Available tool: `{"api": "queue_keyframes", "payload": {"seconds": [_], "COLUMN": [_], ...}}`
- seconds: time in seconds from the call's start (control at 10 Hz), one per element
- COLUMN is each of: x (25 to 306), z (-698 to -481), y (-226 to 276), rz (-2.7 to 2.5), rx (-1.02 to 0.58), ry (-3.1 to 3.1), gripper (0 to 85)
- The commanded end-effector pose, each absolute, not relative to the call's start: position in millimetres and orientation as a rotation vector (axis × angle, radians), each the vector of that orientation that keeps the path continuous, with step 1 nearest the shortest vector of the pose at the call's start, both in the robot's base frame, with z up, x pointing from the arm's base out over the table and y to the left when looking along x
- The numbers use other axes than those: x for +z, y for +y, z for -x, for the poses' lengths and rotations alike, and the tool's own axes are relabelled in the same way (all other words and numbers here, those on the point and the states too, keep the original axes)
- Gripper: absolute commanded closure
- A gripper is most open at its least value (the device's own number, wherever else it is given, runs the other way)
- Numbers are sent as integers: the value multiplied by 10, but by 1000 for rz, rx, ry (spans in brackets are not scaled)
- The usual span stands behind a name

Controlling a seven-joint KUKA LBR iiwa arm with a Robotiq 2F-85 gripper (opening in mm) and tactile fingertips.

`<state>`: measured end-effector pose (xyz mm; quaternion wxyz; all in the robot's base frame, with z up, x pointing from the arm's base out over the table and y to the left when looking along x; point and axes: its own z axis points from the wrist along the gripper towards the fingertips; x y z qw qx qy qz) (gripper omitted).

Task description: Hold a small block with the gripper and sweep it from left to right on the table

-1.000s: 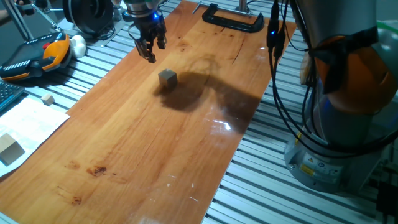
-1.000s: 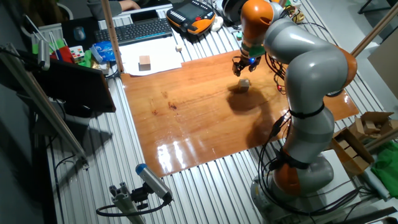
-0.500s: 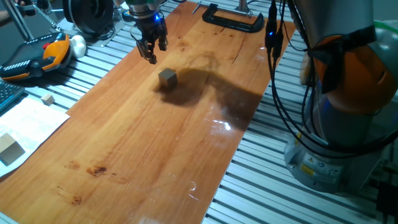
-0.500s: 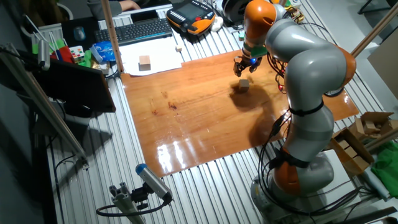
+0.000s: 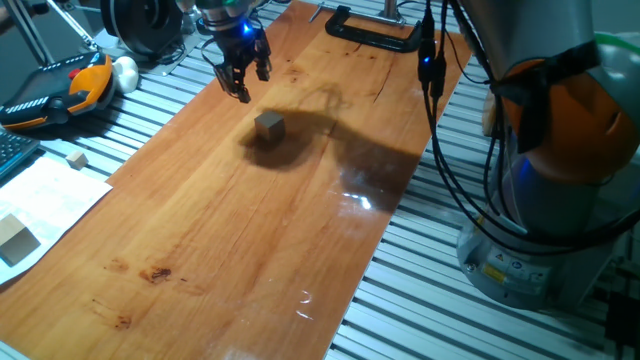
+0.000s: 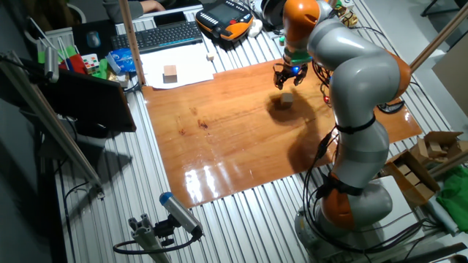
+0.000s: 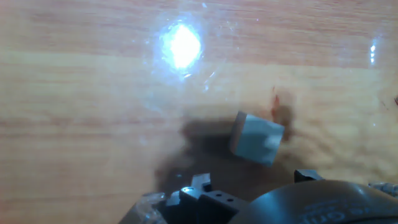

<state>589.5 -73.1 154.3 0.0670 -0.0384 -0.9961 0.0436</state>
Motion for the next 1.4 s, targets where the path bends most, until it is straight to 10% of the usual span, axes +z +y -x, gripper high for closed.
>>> {"api": "queue_keyframes", "payload": {"seconds": [0.0,1.3], "x": [1543,1056], "z": [-5896,-6013], "y": [-733,-924], "rz": [113,130], "rx": [123,113], "ry": [-3007,-3059], "gripper": [130,107]}}
